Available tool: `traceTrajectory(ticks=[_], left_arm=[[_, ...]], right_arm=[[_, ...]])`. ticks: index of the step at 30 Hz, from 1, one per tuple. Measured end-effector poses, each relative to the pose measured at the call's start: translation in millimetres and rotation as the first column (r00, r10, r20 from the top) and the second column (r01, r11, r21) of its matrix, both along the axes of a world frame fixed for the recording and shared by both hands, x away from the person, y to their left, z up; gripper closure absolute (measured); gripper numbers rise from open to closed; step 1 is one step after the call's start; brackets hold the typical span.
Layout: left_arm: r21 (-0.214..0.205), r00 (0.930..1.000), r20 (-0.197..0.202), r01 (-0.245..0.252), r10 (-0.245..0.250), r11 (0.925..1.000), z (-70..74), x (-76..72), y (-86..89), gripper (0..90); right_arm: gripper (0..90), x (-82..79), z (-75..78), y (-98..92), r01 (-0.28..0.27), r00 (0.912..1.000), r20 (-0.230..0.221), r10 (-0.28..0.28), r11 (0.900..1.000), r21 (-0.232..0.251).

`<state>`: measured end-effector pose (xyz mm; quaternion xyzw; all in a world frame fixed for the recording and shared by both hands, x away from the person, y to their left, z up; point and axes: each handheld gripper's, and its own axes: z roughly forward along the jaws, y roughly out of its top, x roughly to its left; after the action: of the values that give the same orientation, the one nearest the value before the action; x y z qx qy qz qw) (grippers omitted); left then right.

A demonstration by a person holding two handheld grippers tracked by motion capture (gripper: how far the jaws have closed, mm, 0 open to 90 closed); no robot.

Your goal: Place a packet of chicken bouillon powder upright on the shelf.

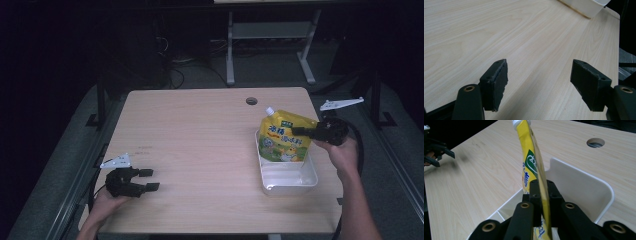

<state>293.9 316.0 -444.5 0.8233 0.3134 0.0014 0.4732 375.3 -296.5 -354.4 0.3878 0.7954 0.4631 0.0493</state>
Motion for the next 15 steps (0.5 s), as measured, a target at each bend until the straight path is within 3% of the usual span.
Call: traceTrajectory(ticks=[10,15], left_arm=[[-0.001,1.0,0.0,-0.003,0.003,1.0,0.2,-0.3,0.3,28.9],[0.002,1.0,0.0,-0.005,0.005,1.0,0.5,-0.5,0.6,28.6]], right_arm=[[62.7,-2.6,3.2,0.0,0.023,0.9997,-0.005,-0.022,0.9994,0.027],[57.0,-4.4,4.7,-2.3,0.049,0.9988,-0.007,-0.049,0.9986,0.018]])
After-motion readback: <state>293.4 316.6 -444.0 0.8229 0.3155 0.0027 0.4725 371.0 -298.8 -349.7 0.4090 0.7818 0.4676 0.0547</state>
